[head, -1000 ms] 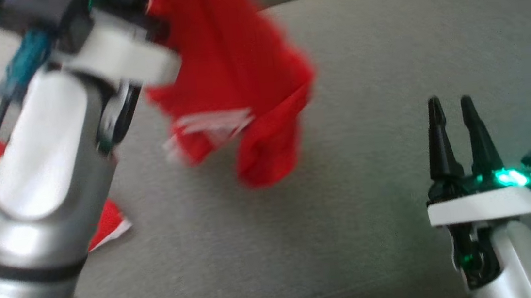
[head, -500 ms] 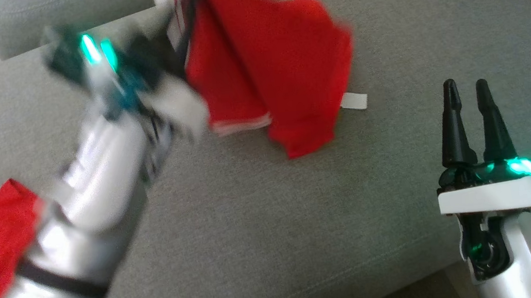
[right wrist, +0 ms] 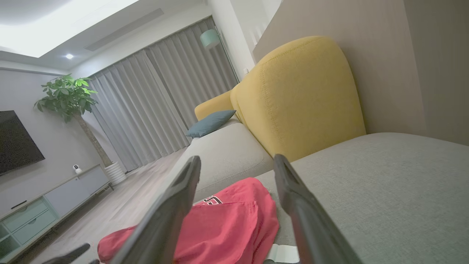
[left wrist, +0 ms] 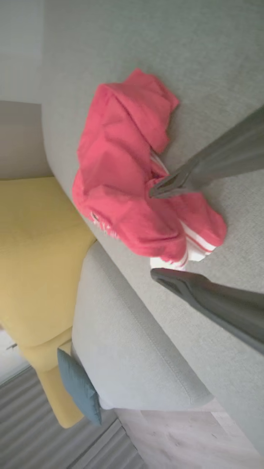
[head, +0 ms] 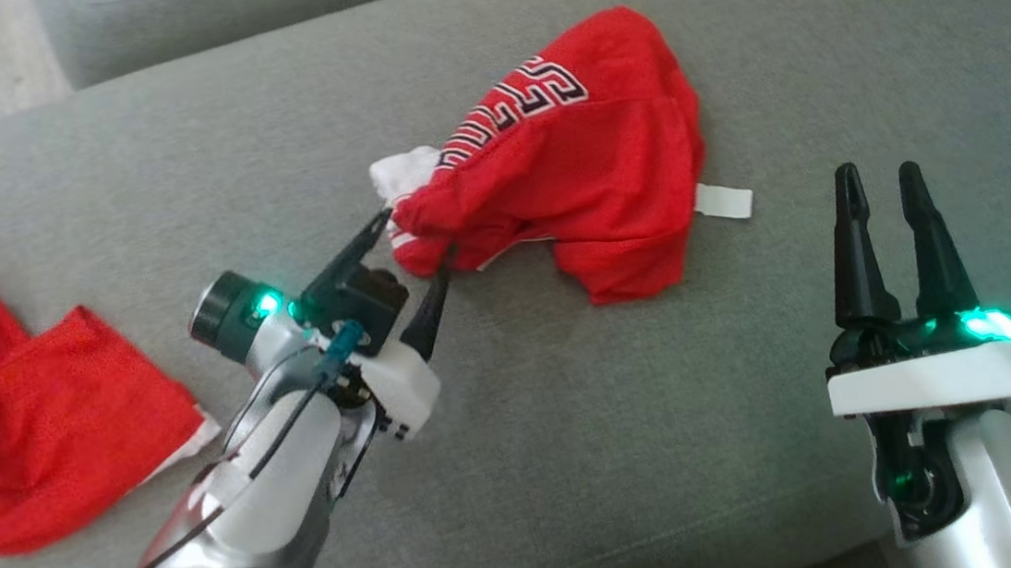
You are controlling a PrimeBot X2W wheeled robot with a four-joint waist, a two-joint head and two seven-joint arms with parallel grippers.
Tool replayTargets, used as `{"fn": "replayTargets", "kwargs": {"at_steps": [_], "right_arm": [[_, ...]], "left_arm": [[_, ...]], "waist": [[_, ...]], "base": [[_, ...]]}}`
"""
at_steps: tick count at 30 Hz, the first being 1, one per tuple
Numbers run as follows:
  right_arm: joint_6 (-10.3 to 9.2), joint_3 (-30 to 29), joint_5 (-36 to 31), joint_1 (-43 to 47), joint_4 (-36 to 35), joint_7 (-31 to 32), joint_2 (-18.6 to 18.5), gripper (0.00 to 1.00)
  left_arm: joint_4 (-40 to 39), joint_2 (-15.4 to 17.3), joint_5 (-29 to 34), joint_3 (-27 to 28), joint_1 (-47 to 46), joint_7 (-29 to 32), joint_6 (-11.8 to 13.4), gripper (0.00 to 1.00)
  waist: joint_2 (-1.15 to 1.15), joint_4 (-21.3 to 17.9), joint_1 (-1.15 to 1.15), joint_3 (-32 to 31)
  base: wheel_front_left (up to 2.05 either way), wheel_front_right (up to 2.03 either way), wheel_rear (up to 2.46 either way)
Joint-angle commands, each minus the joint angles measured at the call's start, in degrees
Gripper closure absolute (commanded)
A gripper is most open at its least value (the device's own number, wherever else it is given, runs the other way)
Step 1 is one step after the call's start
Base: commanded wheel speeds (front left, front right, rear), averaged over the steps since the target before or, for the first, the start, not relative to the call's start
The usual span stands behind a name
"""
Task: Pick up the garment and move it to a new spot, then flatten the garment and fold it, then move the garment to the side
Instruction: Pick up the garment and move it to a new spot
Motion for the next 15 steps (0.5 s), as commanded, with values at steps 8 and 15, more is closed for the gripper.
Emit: {"fn": "replayTargets", "kwargs": {"at_steps": [8, 15], "right_arm": [[0.23, 0.35, -1.85, 0.18, 0.0, -0.61, -0.34, 0.0], [0.23, -0.6, -3.53, 2.39, 1.86, -0.61, -0.34, 0.0]], "left_arm": [[-12.12, 1.85, -3.77, 10.04, 2.59, -0.7, 4.39, 0.0], [-23.36, 2.63, -6.02, 17.53, 12.58, -0.7, 6.39, 0.0]], "waist": [[0.0, 5.38, 0.0, -4.15], [0.0, 10.58, 0.0, -6.79]], "base": [[0.0, 0.0, 0.0], [0.0, 0.0, 0.0]]}}
